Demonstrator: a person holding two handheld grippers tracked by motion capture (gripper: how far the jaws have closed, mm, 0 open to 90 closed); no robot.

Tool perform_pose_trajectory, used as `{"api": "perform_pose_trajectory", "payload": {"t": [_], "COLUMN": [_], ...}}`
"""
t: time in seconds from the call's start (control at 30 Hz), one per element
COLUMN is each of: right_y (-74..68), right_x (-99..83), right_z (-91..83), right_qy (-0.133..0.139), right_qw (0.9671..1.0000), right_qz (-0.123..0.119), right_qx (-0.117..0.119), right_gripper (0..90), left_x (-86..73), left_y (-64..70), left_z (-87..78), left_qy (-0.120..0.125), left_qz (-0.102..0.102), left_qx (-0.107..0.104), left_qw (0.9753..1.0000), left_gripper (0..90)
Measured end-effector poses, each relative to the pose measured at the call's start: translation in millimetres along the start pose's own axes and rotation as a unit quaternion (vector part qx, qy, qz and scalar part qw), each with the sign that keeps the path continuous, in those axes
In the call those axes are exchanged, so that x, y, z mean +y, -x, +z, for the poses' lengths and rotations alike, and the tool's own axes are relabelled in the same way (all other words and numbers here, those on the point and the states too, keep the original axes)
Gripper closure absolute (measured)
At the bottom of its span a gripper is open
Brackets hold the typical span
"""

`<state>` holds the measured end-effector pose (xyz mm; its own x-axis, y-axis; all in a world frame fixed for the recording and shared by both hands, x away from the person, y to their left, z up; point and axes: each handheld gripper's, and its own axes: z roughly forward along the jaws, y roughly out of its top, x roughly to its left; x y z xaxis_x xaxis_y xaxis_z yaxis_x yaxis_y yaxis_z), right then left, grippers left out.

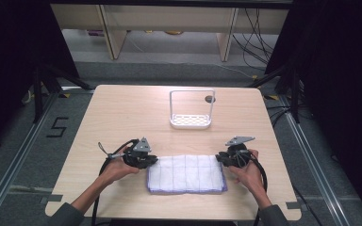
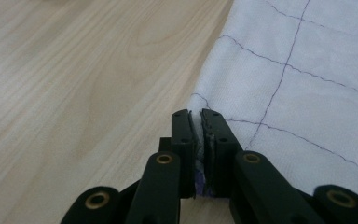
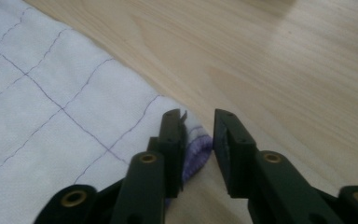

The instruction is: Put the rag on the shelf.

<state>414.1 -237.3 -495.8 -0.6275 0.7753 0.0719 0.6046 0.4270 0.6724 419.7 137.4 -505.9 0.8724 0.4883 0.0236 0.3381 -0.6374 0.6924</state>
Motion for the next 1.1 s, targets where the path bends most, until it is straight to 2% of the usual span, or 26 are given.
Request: {"api": "perform_pose_trajectory", "payload": {"t": [0.03,0.07,0.1,0.13,0.17,0.2,0.27,0.33,0.37,0.4,0.47,0.5,0.53,0.57,0.6,0.7,0.77,0.8,0.83,0.87,0.9,0.93,1.0,1.03,1.07,1.1], "right_y": [0.5,-0.8,-0.7,0.4,-0.7,-1.3,-1.7,0.5,1.3,1.4,2.9,3.4,4.8,5.6,6.6,9.7,10.4,12.2,11.3,10.7,9.7,9.3,4.1,2.6,-1.7,-3.8], "right_x": [0.2,-0.4,-0.6,-1.0,-0.7,-1.5,-1.6,-2.4,-1.8,-2.4,-0.6,-0.2,2.0,4.2,7.8,20.8,32.0,38.7,44.3,49.6,56.9,63.0,77.3,83.6,90.3,95.7], "right_z": [-1.7,-1.9,-2.4,-1.9,-1.6,1.4,2.7,5.8,4.4,6.0,4.4,6.1,5.6,7.3,10.2,15.5,22.2,29.3,29.7,35.8,38.1,44.6,51.5,56.5,58.1,64.5], "right_qy": [-0.004,0.002,-0.002,-0.008,-0.013,-0.008,-0.027,-0.012,-0.02,-0.011,-0.022,-0.013,-0.02,-0.013,-0.005,-0.009,-0.017,-0.012,-0.027,-0.019,-0.034,-0.027,-0.043,-0.044,-0.065,-0.061], "right_qw": [1.0,0.9999,0.9998,0.9999,0.9998,0.9998,0.9993,0.9996,0.9993,0.9993,0.9987,0.9985,0.9985,0.9988,0.9988,0.9991,0.9989,0.9989,0.9982,0.9983,0.9976,0.9976,0.9969,0.9963,0.9956,0.996], "right_qz": [-0.002,0.014,0.016,0.008,0.014,0.014,0.021,0.008,0.007,0.009,0.017,0.023,0.018,0.016,0.016,0.005,-0.002,-0.015,-0.01,-0.014,-0.019,-0.032,-0.032,-0.045,-0.036,-0.041], "right_qx": [0.005,0.008,0.009,0.006,0.008,0.006,0.015,0.022,0.03,0.034,0.044,0.048,0.047,0.044,0.047,0.042,0.045,0.044,0.053,0.053,0.057,0.055,0.058,0.06,0.057,0.05], "right_gripper": [70.1,66.0,62.5,61.4,61.3,62.7,68.8,79.1,82.0,84.2,85.7,86.1,86.2,86.4,86.5,86.6,86.6,86.6,86.5,86.5,86.5,86.5,86.4,86.4,86.4,86.4], "left_x": [0.1,0.1,0.2,0.0,0.2,0.3,0.3,-0.3,-0.6,-1.2,-3.2,-3.9,-4.9,-6.9,-7.9,-14.6,-19.1,-20.8,-22.5,-23.6,-24.2,-24.7,-24.0,-24.0,-23.6,-23.4], "left_y": [-0.2,0.2,0.4,0.7,1.2,1.5,1.3,2.4,2.4,2.8,4.4,5.6,8.2,13.1,14.7,30.0,37.5,41.9,47.2,50.6,53.7,60.3,67.7,72.6,76.4,80.7], "left_z": [0.1,0.0,-0.3,0.0,-0.3,-0.2,-0.7,-0.6,-0.8,-1.6,-2.4,-3.5,-5.2,-7.0,-9.2,-14.4,-18.9,-19.5,-20.2,-22.2,-23.3,-23.5,-23.7,-23.5,-23.0,-22.2], "left_qy": [0.0,0.0,-0.001,0.001,-0.001,-0.001,-0.005,0.0,0.0,-0.001,0.003,0.003,0.001,0.003,-0.001,0.016,0.016,0.019,0.027,0.023,0.022,0.028,0.036,0.034,0.033,0.037], "left_qz": [0.004,0.002,0.002,0.003,0.002,0.003,0.006,0.008,0.006,0.003,-0.004,0.001,0.001,-0.002,0.01,-0.003,0.004,-0.002,-0.004,0.001,0.009,-0.004,0.005,0.0,0.005,0.011], "left_qx": [0.0,0.0,0.001,0.001,0.002,0.002,0.006,0.004,0.004,0.0,0.0,-0.002,-0.003,-0.004,-0.007,-0.026,-0.038,-0.041,-0.042,-0.043,-0.049,-0.052,-0.062,-0.065,-0.069,-0.072], "left_qw": [1.0,1.0,1.0,1.0,1.0,1.0,1.0,1.0,1.0,1.0,1.0,1.0,1.0,1.0,0.9999,0.9995,0.9992,0.999,0.9988,0.9988,0.9985,0.9983,0.9974,0.9973,0.9971,0.9967], "left_gripper": [83.6,83.5,83.5,83.5,83.5,83.5,83.6,83.6,83.7,83.7,83.9,83.9,84.0,84.0,84.1,84.1,84.1,84.1,84.1,84.1,84.2,84.2,84.1,84.1,84.1,84.1]}}
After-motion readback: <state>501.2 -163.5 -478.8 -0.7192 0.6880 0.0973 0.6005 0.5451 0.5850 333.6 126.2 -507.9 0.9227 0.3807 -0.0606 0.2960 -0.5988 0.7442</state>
